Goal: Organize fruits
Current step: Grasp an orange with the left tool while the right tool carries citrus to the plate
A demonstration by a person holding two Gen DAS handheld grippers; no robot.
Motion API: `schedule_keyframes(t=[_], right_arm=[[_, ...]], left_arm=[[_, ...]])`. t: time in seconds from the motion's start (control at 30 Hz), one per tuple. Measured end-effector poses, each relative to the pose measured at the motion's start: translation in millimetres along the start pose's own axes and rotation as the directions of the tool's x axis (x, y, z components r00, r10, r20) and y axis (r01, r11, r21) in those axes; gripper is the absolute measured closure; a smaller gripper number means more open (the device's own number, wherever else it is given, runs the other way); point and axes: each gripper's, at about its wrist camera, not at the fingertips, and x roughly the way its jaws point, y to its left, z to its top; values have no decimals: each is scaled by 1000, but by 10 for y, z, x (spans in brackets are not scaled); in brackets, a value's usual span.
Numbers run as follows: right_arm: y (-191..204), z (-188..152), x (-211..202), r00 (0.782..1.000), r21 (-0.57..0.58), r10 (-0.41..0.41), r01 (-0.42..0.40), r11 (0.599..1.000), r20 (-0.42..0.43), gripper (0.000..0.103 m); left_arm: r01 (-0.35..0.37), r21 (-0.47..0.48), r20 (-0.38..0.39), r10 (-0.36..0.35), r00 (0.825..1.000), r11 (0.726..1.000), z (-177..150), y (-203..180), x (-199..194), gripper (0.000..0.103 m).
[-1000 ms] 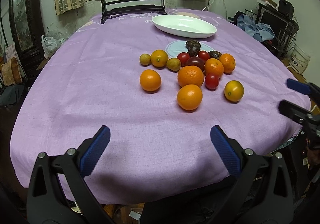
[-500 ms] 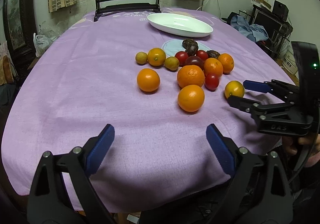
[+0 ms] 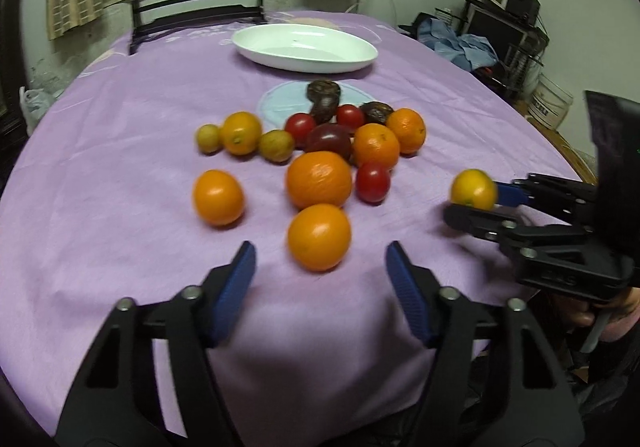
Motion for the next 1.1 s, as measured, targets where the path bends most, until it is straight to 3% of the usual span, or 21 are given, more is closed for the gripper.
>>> schedule_keyframes(t=[0.2, 0.27, 0.33, 0.5, 0.6, 0.8, 0.97, 1.1], right_arm=[[-69, -46, -160, 1000, 18, 9, -9, 1000, 25, 60], [-74, -56, -183, 999, 22, 14, -14, 1000, 29, 60], [-88, -59, -189, 999, 25, 17, -18, 1000, 31, 60], [-120, -67, -191, 999, 32, 19, -20, 999, 28, 60], [-136, -55, -174, 1000, 32, 19, -20, 999, 21, 60], [-128, 5, -155, 1000, 24, 28, -29, 999, 14, 60], [-266, 269, -218, 996, 55, 66, -69, 996, 58, 60], [-548, 812, -149, 987, 108, 35, -53, 993, 159, 60]], left_arm=[[-9, 22, -36, 10, 999, 1000, 55, -43, 200, 45], [-16, 27, -52, 18, 999, 1000, 54, -54, 249, 51], [-22, 30, -61, 24, 998, 999, 50, -60, 285, 64], [-23, 35, -55, 25, 998, 999, 48, -50, 300, 64], [-26, 41, -54, 28, 998, 999, 51, -61, 321, 58], [9, 21, -45, -8, 999, 1000, 78, -25, 303, 64], [64, 29, 1, -64, 998, 998, 190, 11, 36, 64], [71, 71, 87, -77, 993, 995, 729, 49, -134, 64]])
